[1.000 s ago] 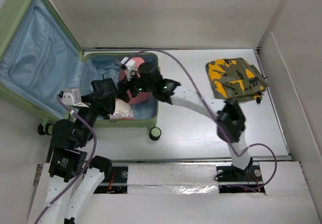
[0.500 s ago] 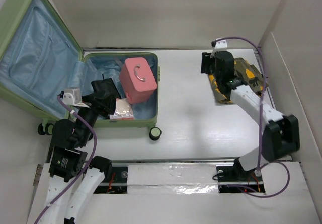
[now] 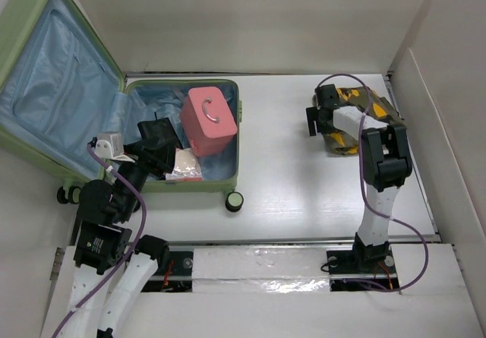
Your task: Pack the luggage
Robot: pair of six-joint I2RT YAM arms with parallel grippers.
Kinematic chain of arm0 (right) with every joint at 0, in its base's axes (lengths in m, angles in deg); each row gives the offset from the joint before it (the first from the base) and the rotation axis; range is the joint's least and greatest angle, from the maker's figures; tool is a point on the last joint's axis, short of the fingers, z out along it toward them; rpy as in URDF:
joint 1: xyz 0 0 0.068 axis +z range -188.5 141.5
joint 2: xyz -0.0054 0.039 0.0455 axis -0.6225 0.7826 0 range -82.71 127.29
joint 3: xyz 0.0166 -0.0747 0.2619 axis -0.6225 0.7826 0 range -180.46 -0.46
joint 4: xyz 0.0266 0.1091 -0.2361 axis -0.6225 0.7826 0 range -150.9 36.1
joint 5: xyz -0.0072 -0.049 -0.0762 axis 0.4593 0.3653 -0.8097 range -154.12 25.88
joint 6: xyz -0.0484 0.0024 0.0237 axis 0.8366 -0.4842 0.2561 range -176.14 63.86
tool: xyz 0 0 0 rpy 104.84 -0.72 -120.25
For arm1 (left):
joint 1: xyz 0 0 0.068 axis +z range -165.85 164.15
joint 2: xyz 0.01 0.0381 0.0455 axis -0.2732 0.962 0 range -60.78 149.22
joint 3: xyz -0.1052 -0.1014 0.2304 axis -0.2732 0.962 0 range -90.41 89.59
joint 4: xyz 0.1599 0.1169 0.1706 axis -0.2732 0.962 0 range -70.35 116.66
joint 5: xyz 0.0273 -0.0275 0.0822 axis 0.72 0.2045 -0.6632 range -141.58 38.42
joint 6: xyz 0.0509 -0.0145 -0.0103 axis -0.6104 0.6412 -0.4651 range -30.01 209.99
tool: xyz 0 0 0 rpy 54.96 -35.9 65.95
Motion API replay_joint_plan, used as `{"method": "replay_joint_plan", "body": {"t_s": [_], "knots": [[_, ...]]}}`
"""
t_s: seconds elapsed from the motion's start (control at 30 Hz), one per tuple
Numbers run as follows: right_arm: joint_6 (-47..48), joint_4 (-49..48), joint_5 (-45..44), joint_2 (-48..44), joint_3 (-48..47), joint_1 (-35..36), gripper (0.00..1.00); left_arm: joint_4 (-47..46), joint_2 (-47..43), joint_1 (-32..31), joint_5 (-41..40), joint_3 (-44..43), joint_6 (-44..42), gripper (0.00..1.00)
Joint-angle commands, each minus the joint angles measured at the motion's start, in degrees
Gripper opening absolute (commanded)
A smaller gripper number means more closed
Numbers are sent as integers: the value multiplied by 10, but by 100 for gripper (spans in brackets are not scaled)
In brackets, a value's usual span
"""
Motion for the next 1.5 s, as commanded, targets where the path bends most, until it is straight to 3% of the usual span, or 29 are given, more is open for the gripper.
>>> {"method": "replay_joint_plan", "body": {"t_s": [0.0,0.07,0.17,0.2,0.27,0.3,0.43,0.57,0.63,0.67,0.7,0.77,0.8,0.87,1.0,1.07,1.1,1.17,1.2,1.27,1.33,1.37,1.4,1.47], "knots": [[10,36,-23,9,-48,-18,83,-30,-1,2,7,5,4,54],[9,56,-18,26,-87,-32,83,-29,-2,2,2,5,4,54],[22,113,-18,70,-158,-32,69,-29,-8,2,2,5,4,54],[23,136,-15,78,-172,-37,47,-30,-10,2,2,5,3,54],[25,160,-11,99,-205,-37,31,-30,-11,2,-1,5,3,54],[29,174,-1,101,-209,-32,14,-30,-10,2,-3,5,3,54],[40,147,69,82,-166,0,1,-33,7,2,9,7,4,48],[10,54,136,0,-59,50,1,-33,45,2,17,5,11,38],[-3,20,148,-20,-24,68,9,-40,83,2,63,-1,23,30],[-6,4,155,-32,-10,83,15,-48,97,2,80,-3,26,27],[-26,-25,160,-54,0,83,36,-54,115,2,102,-13,33,24],[-36,-42,164,-74,18,89,56,-56,172,2,148,-34,38,16],[-45,-58,169,-96,22,83,67,-66,191,-4,159,-54,53,8],[-56,-82,193,-129,49,75,76,-88,244,-39,162,-72,69,0],[-70,-146,246,-228,105,55,85,-124,360,-45,191,-153,113,0],[-78,-164,238,-309,160,32,85,-129,425,-94,136,-183,106,0],[-82,-185,233,-339,184,22,79,-120,452,-116,109,-223,92,0],[-103,-217,220,-440,239,-20,50,-77,540,-160,16,-270,75,0],[-109,-251,217,-474,294,-32,15,-63,572,-207,-16,-314,64,0],[-115,-269,193,-540,340,-61,0,-34,667,-267,-133,-356,54,0],[-118,-265,184,-625,385,-75,0,-6,774,-334,-223,-430,52,0],[-117,-260,190,-648,394,-89,0,8,808,-340,-222,-454,66,0],[-113,-248,195,-683,402,-95,9,19,840,-341,-206,-494,107,0],[-105,-228,209,-706,409,-100,23,-3,903,-326,-158,-502,144,20]]}}
